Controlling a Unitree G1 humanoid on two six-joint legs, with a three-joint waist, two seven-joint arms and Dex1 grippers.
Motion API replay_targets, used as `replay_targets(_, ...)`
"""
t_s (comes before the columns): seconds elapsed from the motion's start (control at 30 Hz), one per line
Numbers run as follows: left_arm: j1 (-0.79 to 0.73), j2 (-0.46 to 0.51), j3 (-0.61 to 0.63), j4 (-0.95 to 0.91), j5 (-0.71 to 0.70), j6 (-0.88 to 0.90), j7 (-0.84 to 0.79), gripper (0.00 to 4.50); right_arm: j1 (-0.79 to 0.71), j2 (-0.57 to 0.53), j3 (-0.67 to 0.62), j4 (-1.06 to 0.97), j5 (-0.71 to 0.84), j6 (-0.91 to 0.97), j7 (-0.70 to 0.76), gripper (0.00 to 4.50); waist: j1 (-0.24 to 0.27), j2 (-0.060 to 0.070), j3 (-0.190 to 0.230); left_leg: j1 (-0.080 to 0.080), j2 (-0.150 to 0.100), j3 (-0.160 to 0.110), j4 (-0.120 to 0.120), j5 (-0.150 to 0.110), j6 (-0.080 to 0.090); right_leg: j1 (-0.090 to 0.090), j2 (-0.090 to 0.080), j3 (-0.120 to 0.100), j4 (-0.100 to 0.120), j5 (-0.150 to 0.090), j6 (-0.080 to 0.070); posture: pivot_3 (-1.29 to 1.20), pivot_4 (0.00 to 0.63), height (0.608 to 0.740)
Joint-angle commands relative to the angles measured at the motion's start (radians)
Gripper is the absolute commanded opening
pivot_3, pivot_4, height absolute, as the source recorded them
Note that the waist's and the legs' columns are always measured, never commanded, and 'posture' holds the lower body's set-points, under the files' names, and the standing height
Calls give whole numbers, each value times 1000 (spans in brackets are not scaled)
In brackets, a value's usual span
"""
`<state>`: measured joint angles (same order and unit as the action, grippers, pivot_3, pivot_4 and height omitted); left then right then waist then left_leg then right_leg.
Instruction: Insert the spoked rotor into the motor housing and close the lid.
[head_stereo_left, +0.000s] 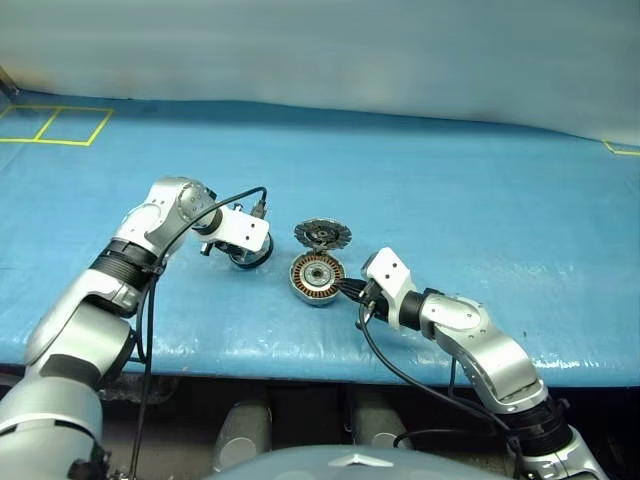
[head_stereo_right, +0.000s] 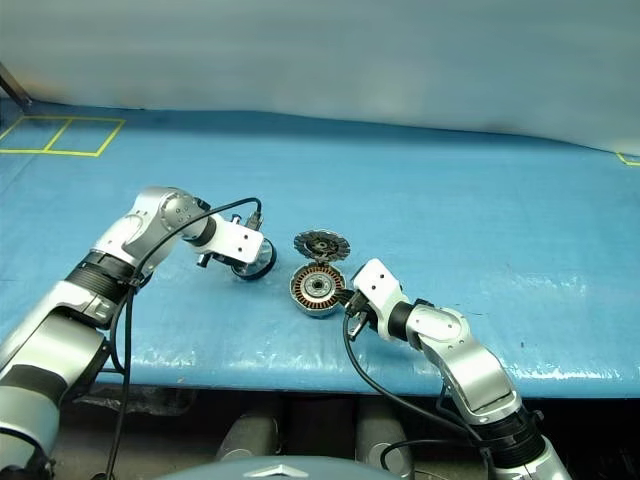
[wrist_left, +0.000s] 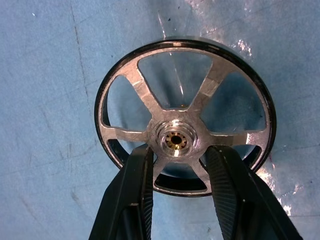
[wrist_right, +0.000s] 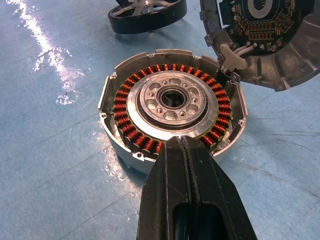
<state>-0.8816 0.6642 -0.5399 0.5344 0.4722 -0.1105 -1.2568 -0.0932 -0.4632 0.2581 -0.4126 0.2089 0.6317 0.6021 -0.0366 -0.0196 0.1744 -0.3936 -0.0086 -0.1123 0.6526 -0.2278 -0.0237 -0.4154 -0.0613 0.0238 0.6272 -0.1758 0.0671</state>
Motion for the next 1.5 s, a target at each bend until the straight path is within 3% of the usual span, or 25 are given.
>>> replay_targets(0.03,17,-1,4,-6,7,11,3,1667,-3,3,-13,-20,-1,-22,-6,0,0,0,0,0,0,0,0,0,0,0,0,0,0,0,0,0,150,740)
replay_targets(0.43,19,-8,52,-12,-27,4,98,1667,-4,3,-20,-17,1,-31,-1,0,1,0,0,0,0,0,0,0,0,0,0,0,0,0,0,0,150,740)
replay_targets(0.83,129,40,174,-144,-167,7,102,1667,32,36,-97,48,27,-198,6,0,0,0,0,0,0,0,0,0,0,0,0,0,0,0,0,0,150,740)
replay_targets(1.2,237,93,251,-278,-418,63,-93,1667,87,52,-147,147,5,-327,-32,0,0,1,0,0,0,0,0,0,0,0,0,0,0,0,-1,0,150,740)
replay_targets(1.5,248,108,252,-311,-488,93,-160,1667,130,79,-168,180,6,-394,-43,0,0,1,0,0,0,0,0,0,0,0,0,0,0,-1,-1,0,150,740)
